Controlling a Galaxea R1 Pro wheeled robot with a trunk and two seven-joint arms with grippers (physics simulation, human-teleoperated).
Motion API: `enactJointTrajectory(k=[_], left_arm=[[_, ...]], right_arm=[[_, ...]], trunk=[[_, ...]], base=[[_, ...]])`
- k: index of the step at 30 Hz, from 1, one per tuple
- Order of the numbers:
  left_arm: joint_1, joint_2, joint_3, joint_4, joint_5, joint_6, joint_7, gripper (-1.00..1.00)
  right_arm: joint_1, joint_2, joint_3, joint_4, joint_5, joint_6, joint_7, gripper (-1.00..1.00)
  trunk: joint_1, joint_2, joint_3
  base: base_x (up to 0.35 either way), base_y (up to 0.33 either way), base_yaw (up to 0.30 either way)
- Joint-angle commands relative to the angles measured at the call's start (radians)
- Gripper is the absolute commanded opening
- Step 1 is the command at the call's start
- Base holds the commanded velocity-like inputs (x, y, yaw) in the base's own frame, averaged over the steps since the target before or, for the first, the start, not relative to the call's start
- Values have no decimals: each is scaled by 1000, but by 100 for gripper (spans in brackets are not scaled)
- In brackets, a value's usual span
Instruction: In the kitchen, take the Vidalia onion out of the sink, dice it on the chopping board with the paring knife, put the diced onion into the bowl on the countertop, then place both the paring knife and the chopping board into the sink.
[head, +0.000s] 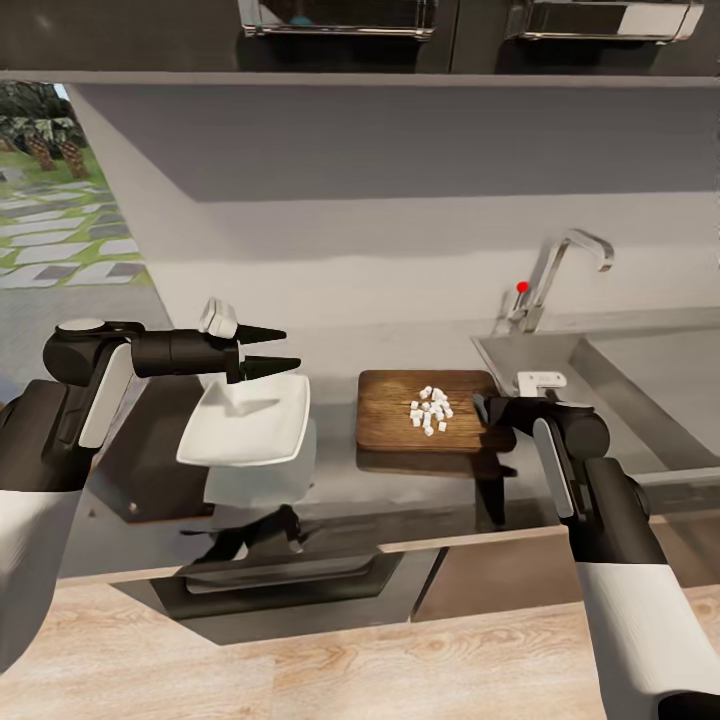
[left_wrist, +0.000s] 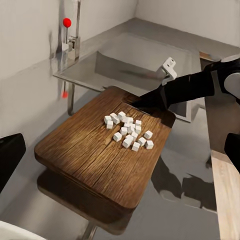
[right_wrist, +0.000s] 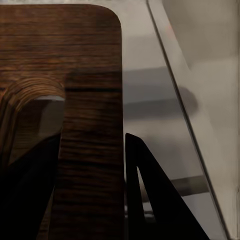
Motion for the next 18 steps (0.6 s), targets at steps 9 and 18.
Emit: enactJointTrajectory(k=[9, 18], left_arm=[[-1, 1, -2, 0, 6, 7, 1, 100], [-1, 1, -2, 0, 6, 7, 1, 100]], right_arm=[[-1, 0, -1, -1, -7, 4, -4, -100], [-1, 0, -1, -1, -7, 4, -4, -100]], trunk=[[0, -1, 14], [0, -1, 28]], base=[[0, 0, 0], [0, 0, 0]])
